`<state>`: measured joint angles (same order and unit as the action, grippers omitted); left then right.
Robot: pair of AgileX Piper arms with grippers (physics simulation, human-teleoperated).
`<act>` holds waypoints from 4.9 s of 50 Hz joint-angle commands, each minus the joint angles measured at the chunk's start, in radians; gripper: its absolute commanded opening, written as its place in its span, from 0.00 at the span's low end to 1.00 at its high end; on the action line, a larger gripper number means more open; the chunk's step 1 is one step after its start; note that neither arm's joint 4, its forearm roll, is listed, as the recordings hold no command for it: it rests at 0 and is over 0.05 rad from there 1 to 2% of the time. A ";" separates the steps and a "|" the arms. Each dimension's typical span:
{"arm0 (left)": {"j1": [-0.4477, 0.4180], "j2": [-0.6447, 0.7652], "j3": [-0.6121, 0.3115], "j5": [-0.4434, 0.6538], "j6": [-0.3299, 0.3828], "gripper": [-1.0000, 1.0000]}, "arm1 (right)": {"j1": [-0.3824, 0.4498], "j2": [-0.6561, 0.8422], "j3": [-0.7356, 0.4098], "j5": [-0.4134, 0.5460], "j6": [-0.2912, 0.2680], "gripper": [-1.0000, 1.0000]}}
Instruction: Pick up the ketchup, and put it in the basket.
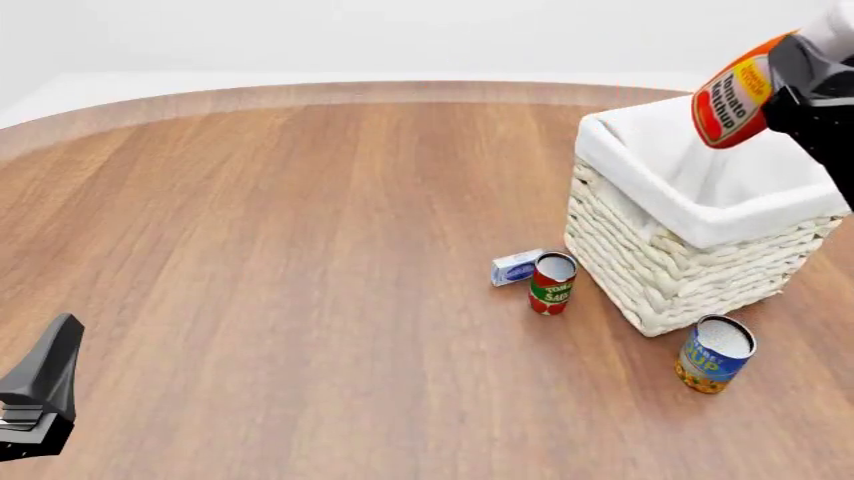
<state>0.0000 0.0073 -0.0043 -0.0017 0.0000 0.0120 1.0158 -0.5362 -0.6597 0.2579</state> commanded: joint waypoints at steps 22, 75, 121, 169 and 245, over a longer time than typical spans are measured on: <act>0.000 0.000 0.000 0.000 0.000 1.00 | -0.011 0.162 -0.072 0.042 -0.081 0.00; 0.000 0.000 0.000 0.000 0.000 1.00 | -0.046 0.349 -0.203 0.191 -0.142 0.00; 0.000 0.000 0.000 0.000 0.000 1.00 | -0.046 0.387 -0.241 0.241 -0.187 0.00; 0.000 0.000 0.000 0.000 0.000 1.00 | -0.028 0.394 -0.254 0.242 -0.181 0.00; 0.000 0.000 0.000 0.000 0.000 1.00 | 0.127 0.423 -0.326 0.238 -0.126 1.00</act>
<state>0.0000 0.0073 -0.0043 -0.0017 0.0000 0.0805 1.4203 -0.8313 -0.4275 0.1041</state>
